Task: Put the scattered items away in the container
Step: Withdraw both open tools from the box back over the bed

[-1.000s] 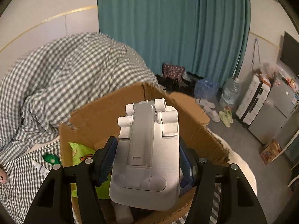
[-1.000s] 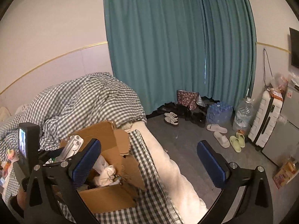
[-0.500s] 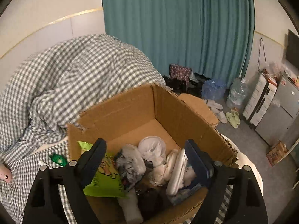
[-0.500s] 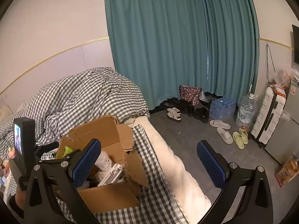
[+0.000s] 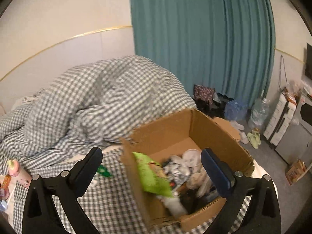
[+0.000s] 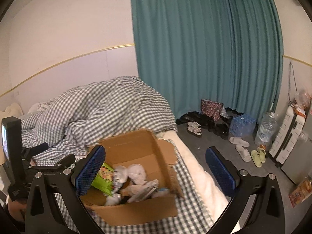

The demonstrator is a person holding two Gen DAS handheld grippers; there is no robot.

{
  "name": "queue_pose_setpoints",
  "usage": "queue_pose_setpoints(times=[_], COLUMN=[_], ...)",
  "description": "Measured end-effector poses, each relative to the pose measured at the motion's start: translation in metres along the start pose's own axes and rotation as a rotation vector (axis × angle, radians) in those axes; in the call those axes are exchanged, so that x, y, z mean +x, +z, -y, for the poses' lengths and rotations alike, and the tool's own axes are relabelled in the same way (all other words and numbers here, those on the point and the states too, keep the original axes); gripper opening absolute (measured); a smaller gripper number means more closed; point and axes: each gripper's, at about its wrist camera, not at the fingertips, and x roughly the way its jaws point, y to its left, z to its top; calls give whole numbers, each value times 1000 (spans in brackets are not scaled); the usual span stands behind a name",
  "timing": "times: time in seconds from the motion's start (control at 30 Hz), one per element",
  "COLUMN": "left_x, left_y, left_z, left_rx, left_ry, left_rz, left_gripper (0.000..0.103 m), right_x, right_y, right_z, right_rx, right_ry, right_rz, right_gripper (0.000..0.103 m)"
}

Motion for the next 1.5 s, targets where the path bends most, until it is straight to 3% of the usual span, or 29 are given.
queue_pose_setpoints(times=[0.37,0.87,1.17,1.5], left_x=[-49,-77,-71,-25], left_y=[-13,-56,-80,-103], left_z=[-106,-236,-289,-319], left_rx=[-89,-226,-273,-302], left_ry=[148,298,353,351], left_rz=[39,6,-29,-105], left_gripper=[103,103,103,103], right_x=[-1,22,61,137], right_y=[6,-8,-30,-70], right_z=[-104,-222,-281,-325], right_rx=[-88,-190,-255,-319], right_ry=[116,247,298,345], right_rz=[13,-17,-83,-191], right_gripper=[103,103,103,103])
